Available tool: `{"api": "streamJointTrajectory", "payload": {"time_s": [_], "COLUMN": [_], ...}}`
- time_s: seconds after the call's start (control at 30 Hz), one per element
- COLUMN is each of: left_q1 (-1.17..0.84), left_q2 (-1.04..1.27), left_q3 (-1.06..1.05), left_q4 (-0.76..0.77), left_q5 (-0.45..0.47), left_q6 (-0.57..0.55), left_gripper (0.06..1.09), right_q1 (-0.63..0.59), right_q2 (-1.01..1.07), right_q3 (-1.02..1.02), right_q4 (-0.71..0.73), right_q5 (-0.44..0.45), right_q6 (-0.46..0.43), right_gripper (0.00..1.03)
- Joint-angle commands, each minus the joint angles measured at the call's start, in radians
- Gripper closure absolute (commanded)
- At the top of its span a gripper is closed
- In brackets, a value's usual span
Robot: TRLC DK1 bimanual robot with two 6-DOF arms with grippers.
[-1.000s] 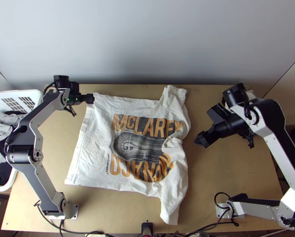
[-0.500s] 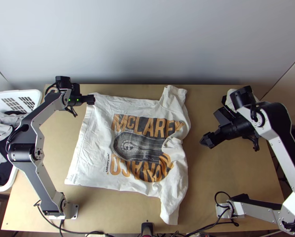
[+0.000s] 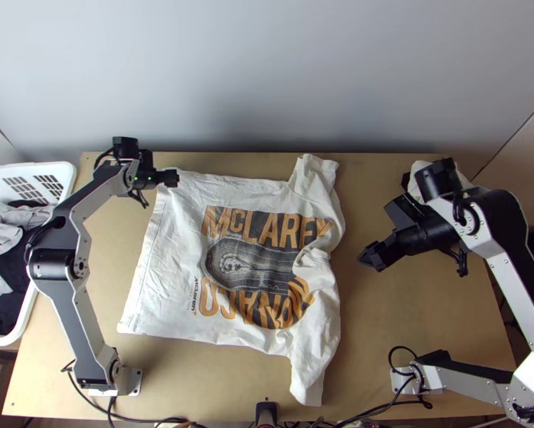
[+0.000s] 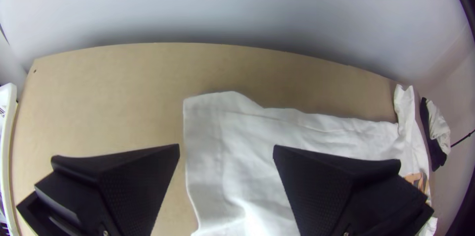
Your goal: Fold the t-shirt
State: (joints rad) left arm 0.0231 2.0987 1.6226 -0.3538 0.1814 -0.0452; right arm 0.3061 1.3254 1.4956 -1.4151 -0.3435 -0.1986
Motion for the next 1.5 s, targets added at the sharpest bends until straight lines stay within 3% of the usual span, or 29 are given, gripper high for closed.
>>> {"api": "streamJointTrajectory", "payload": {"time_s": [0.0,0.2,0.27,0.47,0.7,1.2,1.47], "left_q1": [-0.009,-0.003,0.005,0.011,0.009,0.000,-0.003], "left_q2": [0.078,0.087,0.078,-0.009,-0.140,-0.272,-0.286], "left_q3": [0.086,0.100,0.099,0.054,-0.015,-0.047,-0.075], "left_q4": [-0.017,-0.062,-0.060,-0.068,-0.073,-0.140,-0.148], "left_q5": [-0.011,0.023,0.024,0.038,0.049,0.078,0.078], "left_q6": [-0.004,-0.001,-0.013,-0.031,-0.033,-0.016,-0.015], "left_gripper": [0.33,0.94,1.05,1.05,1.05,1.05,1.05], "right_q1": [0.028,0.027,0.034,0.048,0.019,-0.107,-0.128], "right_q2": [0.054,0.222,0.308,0.637,0.913,1.095,1.149], "right_q3": [0.063,0.273,0.364,0.612,0.756,0.798,0.812], "right_q4": [0.013,0.091,0.130,0.154,0.226,0.509,0.579], "right_q5": [-0.003,-0.002,-0.002,0.003,0.006,0.127,0.172], "right_q6": [-0.004,-0.016,-0.012,-0.016,-0.009,0.027,0.027], "right_gripper": [0.03,0.03,0.03,0.03,0.03,0.04,0.04]}}
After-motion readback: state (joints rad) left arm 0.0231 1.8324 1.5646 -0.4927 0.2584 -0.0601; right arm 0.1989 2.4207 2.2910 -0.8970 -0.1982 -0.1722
